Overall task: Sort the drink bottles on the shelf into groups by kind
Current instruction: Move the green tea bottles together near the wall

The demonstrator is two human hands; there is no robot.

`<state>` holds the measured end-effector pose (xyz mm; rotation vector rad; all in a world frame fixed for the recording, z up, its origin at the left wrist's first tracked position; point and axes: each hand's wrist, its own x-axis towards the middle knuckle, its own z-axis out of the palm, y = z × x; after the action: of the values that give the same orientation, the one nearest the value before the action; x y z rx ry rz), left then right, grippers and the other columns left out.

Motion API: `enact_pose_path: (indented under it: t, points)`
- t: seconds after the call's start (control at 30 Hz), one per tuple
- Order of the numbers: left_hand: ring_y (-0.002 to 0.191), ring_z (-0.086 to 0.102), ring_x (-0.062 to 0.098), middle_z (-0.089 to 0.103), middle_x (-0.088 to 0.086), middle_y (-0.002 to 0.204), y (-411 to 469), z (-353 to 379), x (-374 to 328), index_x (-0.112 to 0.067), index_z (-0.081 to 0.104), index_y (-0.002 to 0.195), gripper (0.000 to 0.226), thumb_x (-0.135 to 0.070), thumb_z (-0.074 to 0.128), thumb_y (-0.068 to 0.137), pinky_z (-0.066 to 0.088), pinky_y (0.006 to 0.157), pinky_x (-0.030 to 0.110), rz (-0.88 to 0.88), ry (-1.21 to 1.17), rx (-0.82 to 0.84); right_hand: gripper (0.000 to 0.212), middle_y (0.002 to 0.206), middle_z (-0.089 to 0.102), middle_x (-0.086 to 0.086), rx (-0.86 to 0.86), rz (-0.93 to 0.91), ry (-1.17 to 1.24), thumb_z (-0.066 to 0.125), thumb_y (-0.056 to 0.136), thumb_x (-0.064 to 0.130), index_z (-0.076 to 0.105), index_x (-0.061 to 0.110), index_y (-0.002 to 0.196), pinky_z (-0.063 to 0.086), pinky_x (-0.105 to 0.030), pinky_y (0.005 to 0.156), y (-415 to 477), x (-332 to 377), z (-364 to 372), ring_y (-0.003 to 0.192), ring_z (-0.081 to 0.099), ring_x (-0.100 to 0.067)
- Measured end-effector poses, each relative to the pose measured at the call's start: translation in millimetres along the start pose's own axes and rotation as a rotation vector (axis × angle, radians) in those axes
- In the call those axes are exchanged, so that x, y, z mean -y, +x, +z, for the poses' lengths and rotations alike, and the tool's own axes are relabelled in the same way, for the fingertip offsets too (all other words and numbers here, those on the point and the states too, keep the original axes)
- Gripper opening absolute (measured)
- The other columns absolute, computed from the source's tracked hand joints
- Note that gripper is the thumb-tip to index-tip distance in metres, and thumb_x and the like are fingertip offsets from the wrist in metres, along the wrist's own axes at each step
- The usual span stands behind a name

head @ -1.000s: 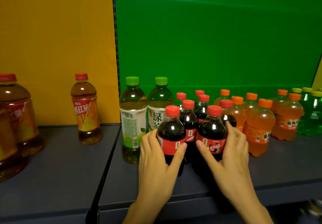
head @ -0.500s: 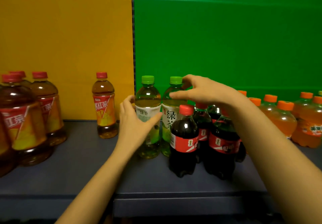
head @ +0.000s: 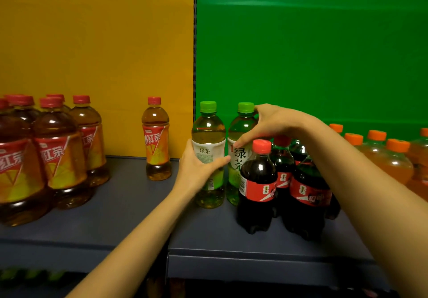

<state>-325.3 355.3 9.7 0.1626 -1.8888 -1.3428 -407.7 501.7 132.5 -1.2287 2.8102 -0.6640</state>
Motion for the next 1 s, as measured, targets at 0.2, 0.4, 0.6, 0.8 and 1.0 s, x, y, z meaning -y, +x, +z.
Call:
enact_pose_path:
  t: [0.2, 0.4, 0.6, 0.8, 1.0]
  points:
    - [0.104, 0.061, 0.008, 0.063, -0.003, 0.113, -2, -29, -27, -0.025, 0.049, 0.114, 0.068, -0.03, 0.083, 0.055, 0.052, 0.087, 0.027, 0.16, -0.079, -0.103, 0.107, 0.113, 0.064, -0.001, -0.132, -0.108, 0.23, 0.079, 0.022, 0.057, 0.056, 0.022, 0.12, 0.053, -0.035, 0.084, -9, 14, -16, 0.101, 0.062, -0.019]
    - [0.095, 0.065, 0.01, 0.065, 0.002, 0.105, -4, -82, -62, -0.012, 0.051, 0.118, 0.071, -0.025, 0.082, 0.056, 0.054, 0.078, 0.021, 0.248, -0.089, -0.181, 0.086, 0.105, 0.067, -0.003, -0.23, -0.307, 0.578, 0.078, 0.042, 0.033, 0.051, 0.013, 0.121, 0.049, -0.026, 0.082, -18, 48, -23, 0.1, 0.063, -0.013]
    - [0.085, 0.066, 0.007, 0.066, 0.0, 0.096, -15, -155, -70, -0.005, 0.052, 0.117, 0.073, -0.022, 0.085, 0.054, 0.054, 0.072, 0.02, 0.25, -0.032, -0.254, 0.082, 0.106, 0.066, 0.001, -0.358, -0.475, 0.867, 0.084, 0.052, 0.028, 0.049, 0.011, 0.124, 0.049, -0.028, 0.092, -17, 105, 5, 0.101, 0.063, -0.011]
    - [0.085, 0.067, 0.006, 0.067, -0.006, 0.092, -39, -241, -63, -0.024, 0.057, 0.102, 0.064, -0.028, 0.086, 0.045, 0.054, 0.072, 0.025, 0.205, -0.001, -0.342, 0.065, 0.095, 0.065, 0.008, -0.356, -0.526, 1.125, 0.074, 0.069, 0.031, 0.049, 0.009, 0.125, 0.049, -0.023, 0.078, -15, 175, 58, 0.088, 0.066, -0.004]
    - [0.083, 0.068, 0.006, 0.07, -0.007, 0.089, -65, -337, -51, -0.028, 0.059, 0.099, 0.058, -0.037, 0.08, 0.046, 0.056, 0.068, 0.02, 0.184, 0.069, -0.421, 0.057, 0.095, 0.065, 0.002, -0.358, -0.499, 1.379, 0.069, 0.07, 0.034, 0.054, 0.006, 0.118, 0.052, -0.023, 0.072, -17, 245, 117, 0.082, 0.066, -0.006]
